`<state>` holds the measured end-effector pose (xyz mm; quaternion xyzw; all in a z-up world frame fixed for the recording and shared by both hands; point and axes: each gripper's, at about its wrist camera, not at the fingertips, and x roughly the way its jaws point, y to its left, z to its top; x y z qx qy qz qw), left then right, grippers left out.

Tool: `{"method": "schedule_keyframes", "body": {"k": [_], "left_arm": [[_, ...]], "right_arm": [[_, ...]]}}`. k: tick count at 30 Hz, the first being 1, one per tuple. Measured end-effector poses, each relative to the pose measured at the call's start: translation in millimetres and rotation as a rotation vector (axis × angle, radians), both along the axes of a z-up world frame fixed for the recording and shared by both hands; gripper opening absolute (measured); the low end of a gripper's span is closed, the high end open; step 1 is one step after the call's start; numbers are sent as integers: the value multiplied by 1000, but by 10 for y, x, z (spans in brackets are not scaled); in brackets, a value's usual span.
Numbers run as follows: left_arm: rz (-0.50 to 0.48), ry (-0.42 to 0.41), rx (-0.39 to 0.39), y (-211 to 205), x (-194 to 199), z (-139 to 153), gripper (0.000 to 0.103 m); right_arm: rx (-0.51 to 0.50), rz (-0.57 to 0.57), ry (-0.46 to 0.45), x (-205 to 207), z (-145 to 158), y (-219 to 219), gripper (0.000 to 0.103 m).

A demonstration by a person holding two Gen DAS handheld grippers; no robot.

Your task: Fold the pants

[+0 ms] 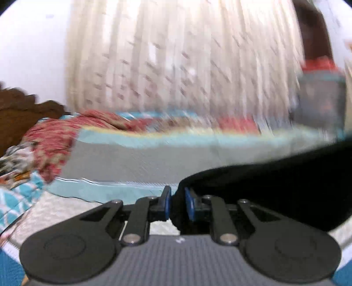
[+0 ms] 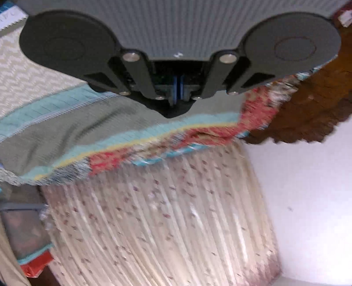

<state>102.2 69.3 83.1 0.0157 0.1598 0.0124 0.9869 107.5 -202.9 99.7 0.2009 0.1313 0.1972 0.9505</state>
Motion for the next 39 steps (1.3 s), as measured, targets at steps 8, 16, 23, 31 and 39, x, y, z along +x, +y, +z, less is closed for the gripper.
{"method": "schedule_keyframes", "body": {"k": [8,16,23,31,39], "left_arm": [[190,53,-78,935,-745,-159,15],[236,363,-155,1216,-1291,-942,36],[247,348,-227,1283,-1261,-837,47],[231,451,-174,1115,-1087,-1104,78],[134,529,-264,1119,-1000,-1243,7]], "right_arm": [[57,349,48,-317,-324,480,7],[-145,503,491,-314,-1527,896,35],[0,172,409,284,-1395,126,77],[223,-148,594,1371,-1877,-89,83],[-108,72,286,764,-1374,740,84]]}}
